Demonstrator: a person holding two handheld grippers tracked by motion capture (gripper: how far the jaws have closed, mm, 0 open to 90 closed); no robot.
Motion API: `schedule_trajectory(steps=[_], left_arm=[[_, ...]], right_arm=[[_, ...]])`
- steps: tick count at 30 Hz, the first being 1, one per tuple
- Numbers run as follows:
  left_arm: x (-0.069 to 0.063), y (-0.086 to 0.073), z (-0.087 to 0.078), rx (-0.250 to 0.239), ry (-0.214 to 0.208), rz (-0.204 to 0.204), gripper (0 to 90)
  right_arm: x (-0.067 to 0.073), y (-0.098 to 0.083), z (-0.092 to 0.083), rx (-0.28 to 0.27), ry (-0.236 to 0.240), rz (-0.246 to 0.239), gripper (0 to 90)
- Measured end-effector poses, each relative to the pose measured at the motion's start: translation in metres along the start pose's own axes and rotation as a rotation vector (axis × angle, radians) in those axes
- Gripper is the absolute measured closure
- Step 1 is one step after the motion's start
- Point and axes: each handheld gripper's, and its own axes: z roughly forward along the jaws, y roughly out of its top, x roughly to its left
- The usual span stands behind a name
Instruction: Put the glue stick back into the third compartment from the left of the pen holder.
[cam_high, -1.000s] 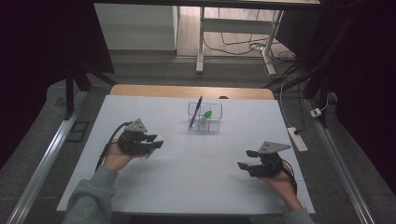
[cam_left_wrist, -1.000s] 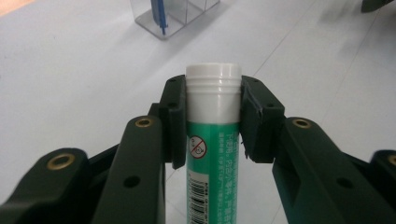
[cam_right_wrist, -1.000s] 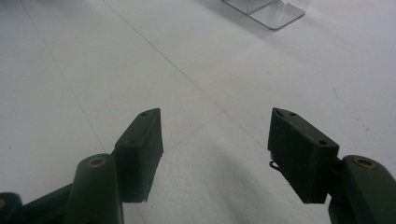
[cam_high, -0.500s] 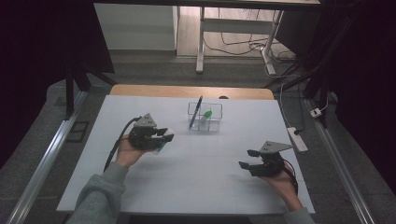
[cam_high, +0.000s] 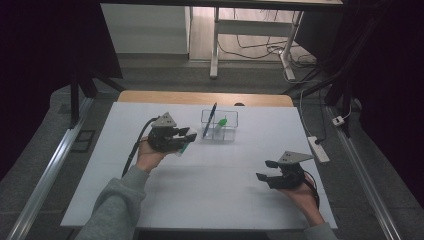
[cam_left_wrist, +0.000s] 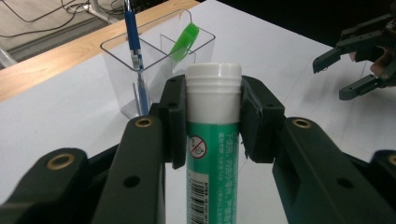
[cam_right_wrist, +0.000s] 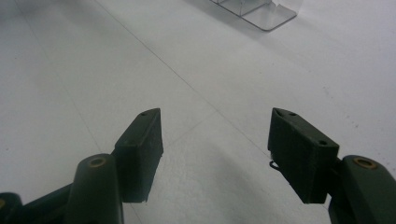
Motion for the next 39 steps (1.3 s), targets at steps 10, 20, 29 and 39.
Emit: schedule_trajectory(steps=[10, 20, 29, 39], left_arm=[[0.007, 0.013, 0.010, -0.045, -0.028, -0.041, 64.3], [0.010, 0.037, 0.025, -0.067, -0.027, -0.037, 64.3], [0.012, 0.055, 0.041, -0.069, -0.045, -0.044, 64.2], [0.014, 0.067, 0.057, -0.070, -0.044, -0.038, 64.2]], right_arm=[[0.001, 0.000, 0.000, 0.008, 0.003, 0.003, 34.9], [0.000, 0.000, -0.001, 0.002, 0.003, 0.006, 34.9], [0.000, 0.000, -0.001, -0.009, 0.003, 0.011, 34.5], [0.000, -0.002, -0.004, -0.008, -0.002, 0.020, 34.5]])
